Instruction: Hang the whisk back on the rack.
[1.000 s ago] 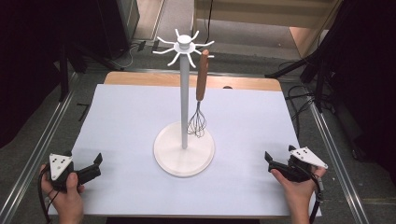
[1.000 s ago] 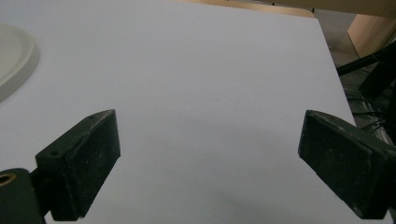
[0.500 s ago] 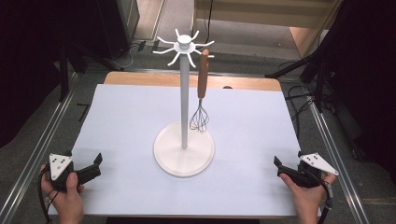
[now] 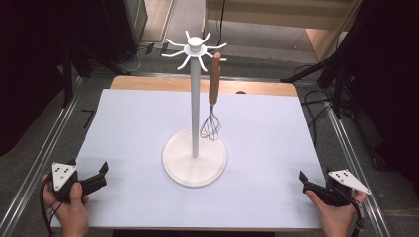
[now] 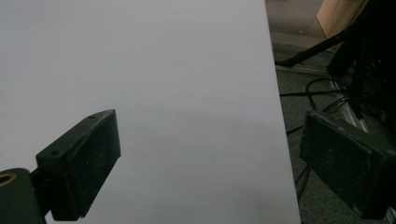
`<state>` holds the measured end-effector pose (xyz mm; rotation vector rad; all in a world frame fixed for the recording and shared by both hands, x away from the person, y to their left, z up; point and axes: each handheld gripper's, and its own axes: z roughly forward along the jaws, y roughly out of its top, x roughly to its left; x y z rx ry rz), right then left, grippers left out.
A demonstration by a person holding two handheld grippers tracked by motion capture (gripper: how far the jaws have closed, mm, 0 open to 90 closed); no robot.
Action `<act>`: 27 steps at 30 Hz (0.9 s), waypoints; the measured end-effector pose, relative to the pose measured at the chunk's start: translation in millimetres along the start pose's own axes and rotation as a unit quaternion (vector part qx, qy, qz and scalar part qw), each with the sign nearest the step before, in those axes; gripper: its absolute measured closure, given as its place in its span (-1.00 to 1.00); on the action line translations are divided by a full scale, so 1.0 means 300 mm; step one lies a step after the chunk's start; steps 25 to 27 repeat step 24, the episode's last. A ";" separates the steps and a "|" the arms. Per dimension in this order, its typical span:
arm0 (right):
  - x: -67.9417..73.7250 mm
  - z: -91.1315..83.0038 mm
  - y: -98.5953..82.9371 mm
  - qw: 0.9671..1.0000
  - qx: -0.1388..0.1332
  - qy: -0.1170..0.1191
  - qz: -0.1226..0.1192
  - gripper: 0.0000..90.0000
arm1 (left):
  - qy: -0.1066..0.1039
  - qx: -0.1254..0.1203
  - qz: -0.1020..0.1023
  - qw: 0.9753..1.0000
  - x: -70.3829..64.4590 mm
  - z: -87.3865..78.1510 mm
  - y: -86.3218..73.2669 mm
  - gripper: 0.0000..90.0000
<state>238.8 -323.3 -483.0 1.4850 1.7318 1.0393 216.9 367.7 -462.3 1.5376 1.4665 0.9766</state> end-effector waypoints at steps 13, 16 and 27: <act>-0.013 -0.047 -0.046 1.000 -0.020 0.008 0.004 -0.83 | 0.000 0.002 -0.001 1.000 0.000 0.001 0.001 -1.00; -0.008 -0.043 -0.046 1.000 -0.017 0.003 -0.001 -0.82 | 0.000 0.004 -0.001 1.000 0.000 0.002 0.001 -1.00; -0.016 -0.040 -0.046 1.000 -0.014 0.001 0.013 -0.71 | 0.001 0.007 0.001 1.000 0.000 0.003 0.002 -1.00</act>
